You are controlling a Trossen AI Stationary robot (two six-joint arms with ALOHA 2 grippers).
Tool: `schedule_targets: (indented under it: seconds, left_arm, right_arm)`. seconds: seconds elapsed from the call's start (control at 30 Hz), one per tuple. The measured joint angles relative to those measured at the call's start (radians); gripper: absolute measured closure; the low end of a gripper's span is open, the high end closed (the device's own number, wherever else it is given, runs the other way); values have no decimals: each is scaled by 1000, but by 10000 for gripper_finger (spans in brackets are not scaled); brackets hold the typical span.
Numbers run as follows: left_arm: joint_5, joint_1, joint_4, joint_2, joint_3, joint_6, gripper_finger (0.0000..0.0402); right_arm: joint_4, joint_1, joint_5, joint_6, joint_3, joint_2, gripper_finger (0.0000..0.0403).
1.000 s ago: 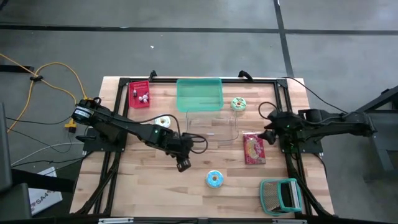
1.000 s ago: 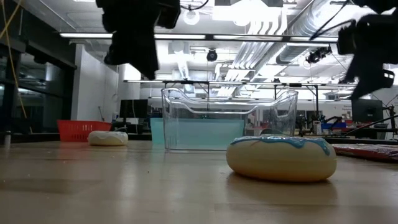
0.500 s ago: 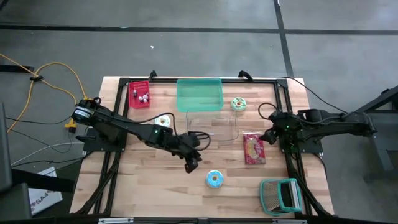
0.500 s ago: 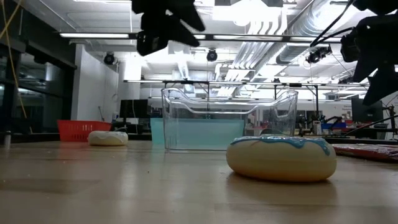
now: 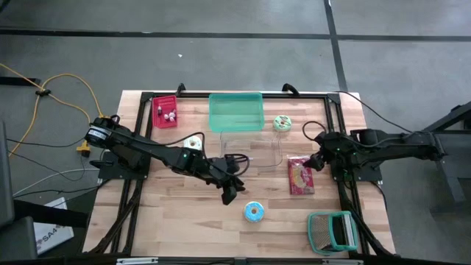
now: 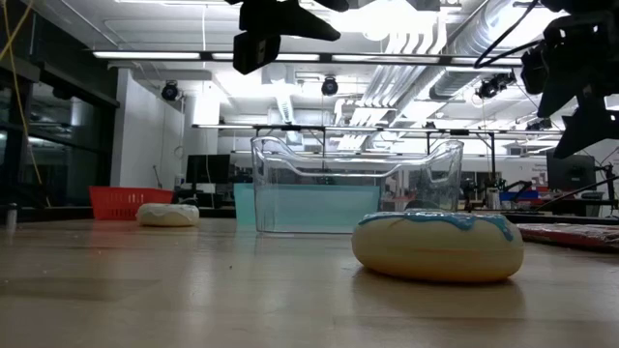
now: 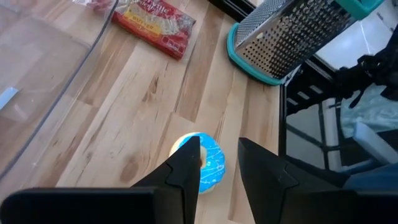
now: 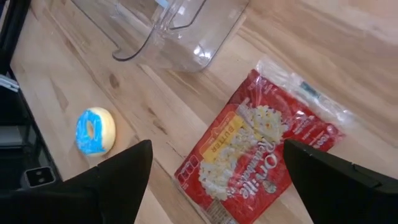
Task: Pick & Place Food Item
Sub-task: Put the popcorn bag into the blue bin
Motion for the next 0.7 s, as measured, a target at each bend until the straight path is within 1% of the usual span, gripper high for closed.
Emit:
schedule_targets:
  seconds: [0.23, 0.33, 0.57, 0.7]
  left_arm:
    - [0, 4, 31, 0, 0, 77, 297]
    - [0, 6, 50, 0, 0, 157, 297]
    - [2, 12, 64, 0, 0, 407, 297]
    - [2, 12, 64, 0, 0, 504, 297]
  right_arm:
    - [11, 0, -43, 37, 0, 31, 53]
    - [5, 0, -58, 71, 0, 39, 53]
    - [-20, 0, -106, 171, 0, 50, 53]
    - [-41, 0, -139, 233, 0, 63, 53]
